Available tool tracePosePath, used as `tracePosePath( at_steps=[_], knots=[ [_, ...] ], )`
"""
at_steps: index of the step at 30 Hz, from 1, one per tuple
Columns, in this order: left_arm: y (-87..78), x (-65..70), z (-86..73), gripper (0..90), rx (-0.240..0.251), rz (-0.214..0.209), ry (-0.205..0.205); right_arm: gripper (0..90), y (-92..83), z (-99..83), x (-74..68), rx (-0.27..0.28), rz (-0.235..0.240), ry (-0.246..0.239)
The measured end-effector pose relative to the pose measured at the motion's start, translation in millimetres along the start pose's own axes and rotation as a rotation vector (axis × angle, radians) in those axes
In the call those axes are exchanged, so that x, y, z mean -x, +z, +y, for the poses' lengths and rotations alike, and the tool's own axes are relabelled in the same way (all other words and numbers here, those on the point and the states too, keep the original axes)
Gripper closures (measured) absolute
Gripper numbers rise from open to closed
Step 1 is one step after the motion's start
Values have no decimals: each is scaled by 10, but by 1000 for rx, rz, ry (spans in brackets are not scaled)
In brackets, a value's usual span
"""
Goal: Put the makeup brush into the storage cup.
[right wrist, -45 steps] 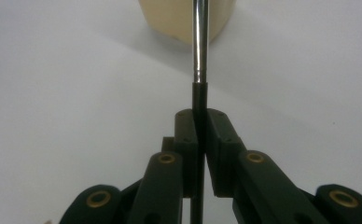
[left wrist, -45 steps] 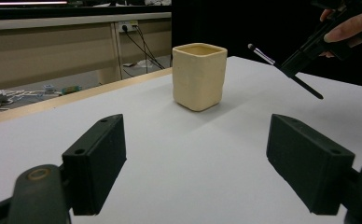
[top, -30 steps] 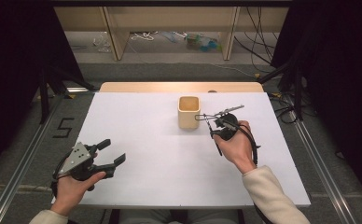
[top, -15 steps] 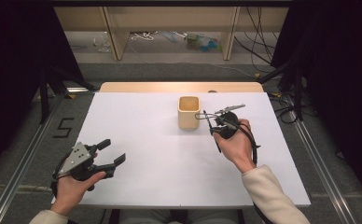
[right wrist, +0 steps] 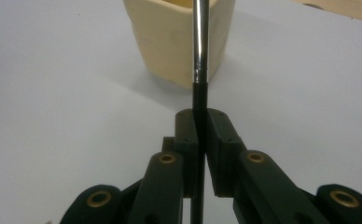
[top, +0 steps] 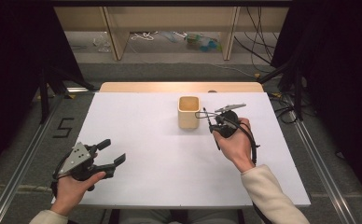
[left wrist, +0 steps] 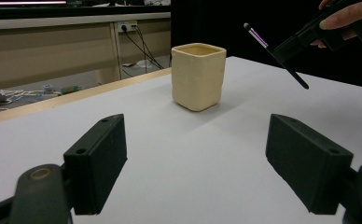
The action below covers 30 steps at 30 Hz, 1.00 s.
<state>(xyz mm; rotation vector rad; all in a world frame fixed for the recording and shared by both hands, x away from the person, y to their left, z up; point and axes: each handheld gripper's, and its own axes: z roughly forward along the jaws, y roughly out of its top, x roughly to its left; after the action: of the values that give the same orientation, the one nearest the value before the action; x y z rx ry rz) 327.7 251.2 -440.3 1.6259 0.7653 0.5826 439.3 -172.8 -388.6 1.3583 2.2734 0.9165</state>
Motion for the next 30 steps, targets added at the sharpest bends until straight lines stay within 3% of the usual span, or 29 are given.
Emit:
tracePosePath(
  at_steps=[3, 8, 9, 18, 30],
  knots=[
    [-1, -1, 0, 202, 0, 1, -1, 843, -16, 6, -20, 1, 2, 22],
    [0, 1, 1, 202, 1, 0, -2, 842, -9, 16, 2, 33, 5, -17],
    [-1, 1, 1, 202, 1, 0, -2, 842, -19, 17, -13, 26, 8, 1],
    [-2, -2, 0, 202, 0, 1, 1, 843, -34, 39, -27, 56, 4, 5],
    [-28, -1, -6, 203, -1, 10, -2, 842, -30, 75, -42, 89, 11, -23]
  ],
)
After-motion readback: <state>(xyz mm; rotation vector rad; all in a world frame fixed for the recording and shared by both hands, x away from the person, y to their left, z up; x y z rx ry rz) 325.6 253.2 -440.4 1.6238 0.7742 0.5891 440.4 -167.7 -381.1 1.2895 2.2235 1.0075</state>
